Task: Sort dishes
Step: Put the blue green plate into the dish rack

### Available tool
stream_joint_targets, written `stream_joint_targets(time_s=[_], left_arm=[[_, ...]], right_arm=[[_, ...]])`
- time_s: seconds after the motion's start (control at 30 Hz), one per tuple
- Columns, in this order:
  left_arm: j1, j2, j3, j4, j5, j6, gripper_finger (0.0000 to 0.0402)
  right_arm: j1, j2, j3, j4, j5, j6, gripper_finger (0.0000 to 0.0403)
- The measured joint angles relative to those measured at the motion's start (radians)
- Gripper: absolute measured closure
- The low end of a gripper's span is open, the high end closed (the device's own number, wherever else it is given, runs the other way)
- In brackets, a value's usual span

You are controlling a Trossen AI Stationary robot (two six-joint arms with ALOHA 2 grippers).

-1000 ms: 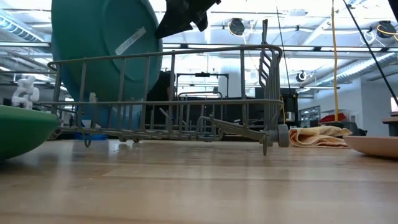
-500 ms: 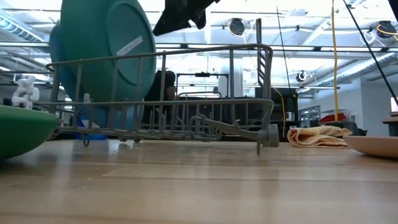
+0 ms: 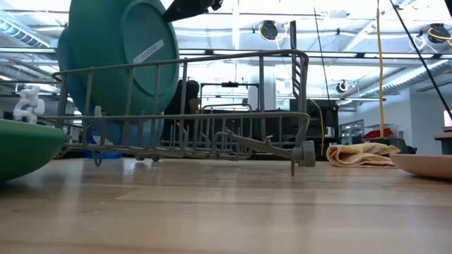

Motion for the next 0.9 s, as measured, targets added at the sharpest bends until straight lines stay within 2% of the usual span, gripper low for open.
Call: stream_joint_targets(time_s=[0.17, 0.33, 0.53, 0.67, 0.9], left_arm=[[0.000, -0.002, 0.000, 0.003, -0.036, 0.009, 0.0281], [0.018, -0.002, -0.001, 0.027, -0.041, 0.035, 0.0281], [0.044, -0.002, -0.001, 0.049, -0.031, 0.029, 0.0281], [0.050, -0.002, -0.001, 0.057, -0.031, 0.027, 0.0276], [0.051, -0.002, -0.001, 0.057, -0.004, 0.026, 0.0216]], right_arm=[[-0.009, 0.000, 0.000, 0.019, 0.001, 0.003, 0.0272], [-0.008, 0.000, 0.000, 0.036, 0.000, -0.041, 0.0243], [-0.002, 0.000, 0.000, 0.090, 0.079, -0.162, 0.0236], [-0.014, 0.000, 0.000, 0.102, 0.079, -0.170, 0.0236], [-0.034, 0.000, 0.000, 0.081, 0.076, -0.134, 0.0236]])
